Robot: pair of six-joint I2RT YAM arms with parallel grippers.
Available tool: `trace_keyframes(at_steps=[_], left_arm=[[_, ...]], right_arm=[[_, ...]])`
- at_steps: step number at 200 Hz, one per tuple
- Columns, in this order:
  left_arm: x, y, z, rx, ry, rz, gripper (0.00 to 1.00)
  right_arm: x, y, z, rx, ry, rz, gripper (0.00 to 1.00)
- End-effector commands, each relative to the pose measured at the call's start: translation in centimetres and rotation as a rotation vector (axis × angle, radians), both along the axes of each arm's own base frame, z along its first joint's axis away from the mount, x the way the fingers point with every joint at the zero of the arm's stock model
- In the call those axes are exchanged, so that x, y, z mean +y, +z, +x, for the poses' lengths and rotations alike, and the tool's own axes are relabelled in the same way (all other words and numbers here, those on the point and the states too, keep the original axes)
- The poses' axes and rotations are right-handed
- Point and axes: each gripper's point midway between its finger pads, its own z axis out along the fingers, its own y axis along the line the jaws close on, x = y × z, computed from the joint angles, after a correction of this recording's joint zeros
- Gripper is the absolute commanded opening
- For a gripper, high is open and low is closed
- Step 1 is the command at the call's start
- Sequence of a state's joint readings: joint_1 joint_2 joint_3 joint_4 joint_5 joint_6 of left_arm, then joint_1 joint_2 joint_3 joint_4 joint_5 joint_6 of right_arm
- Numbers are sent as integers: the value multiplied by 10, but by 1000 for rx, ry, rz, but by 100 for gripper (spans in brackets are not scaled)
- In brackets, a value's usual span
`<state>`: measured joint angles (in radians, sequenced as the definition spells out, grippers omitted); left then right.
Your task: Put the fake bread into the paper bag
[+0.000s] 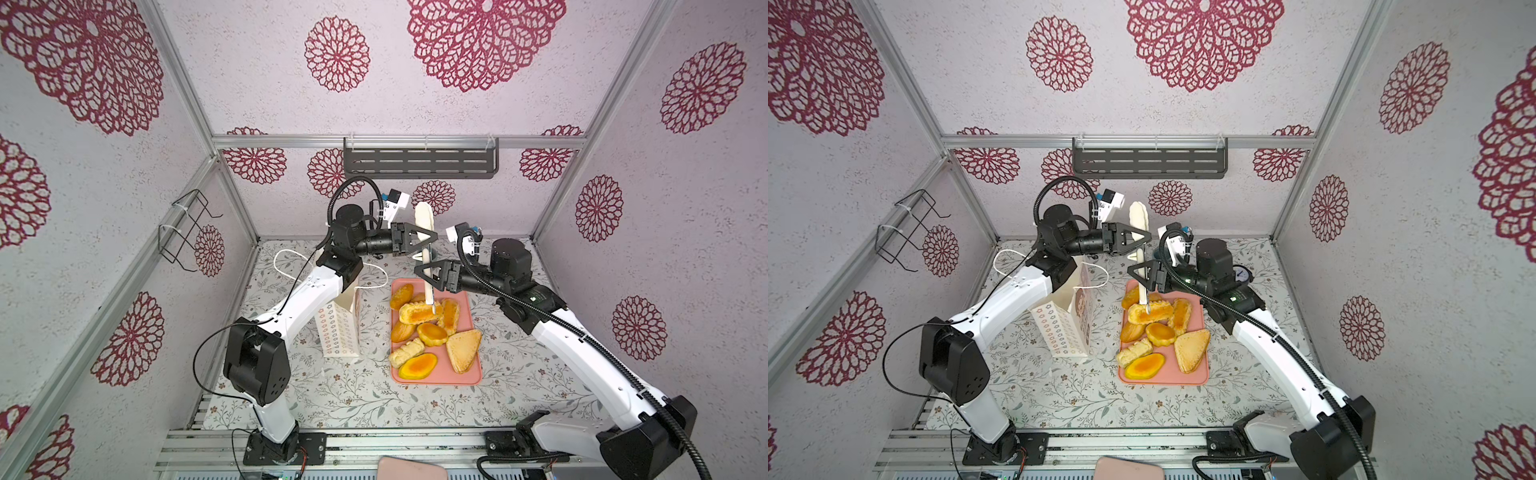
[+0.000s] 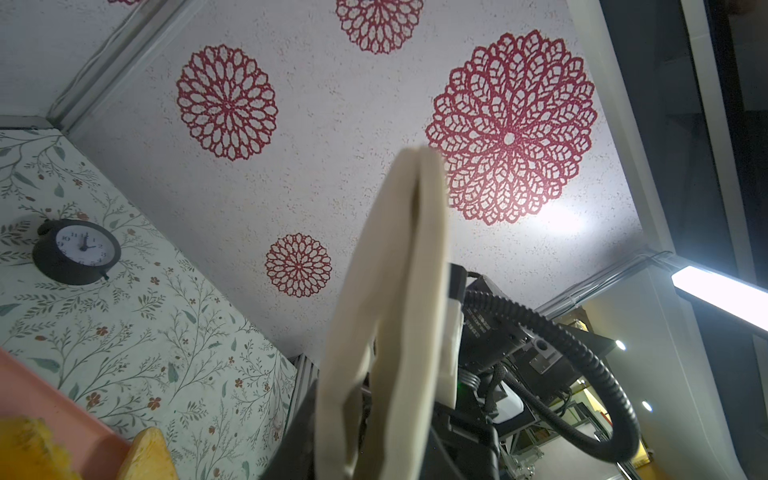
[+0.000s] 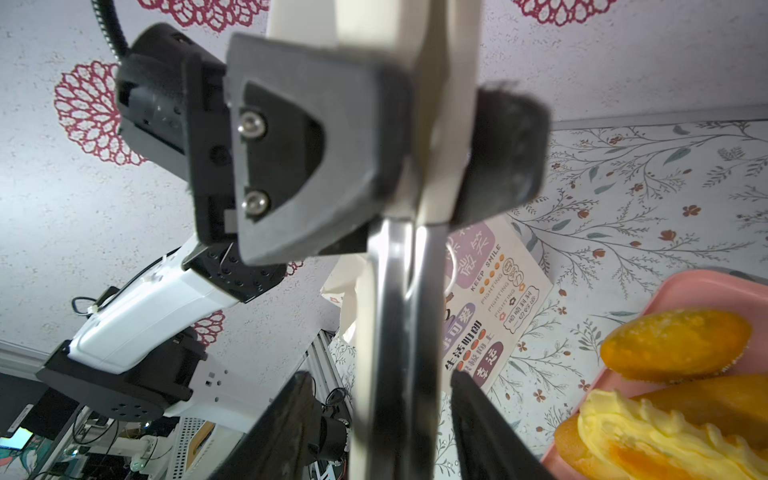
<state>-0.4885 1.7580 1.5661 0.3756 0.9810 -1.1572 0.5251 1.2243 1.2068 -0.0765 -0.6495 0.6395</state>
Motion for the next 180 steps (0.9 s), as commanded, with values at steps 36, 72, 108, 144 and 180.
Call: trace_keyframes(at_steps=[36,72,108,144,180], left_arm=[[8,23,4,-30,42,-83,27],[7,18,5,-21,50,-88,26],[8,13,8,-14,64,-84,26],[8,11,11,-10,82,-86,25],[9,8,14,-4,108,-87,24]], right_arm=[[0,19,3,-65,-47,59,66],[2,24,10,-82,-63,76,62],[11,22,13,-64,-40,77,60],[16,13,17,-39,-40,58,64],[16,16,21,-47,-61,69,59]])
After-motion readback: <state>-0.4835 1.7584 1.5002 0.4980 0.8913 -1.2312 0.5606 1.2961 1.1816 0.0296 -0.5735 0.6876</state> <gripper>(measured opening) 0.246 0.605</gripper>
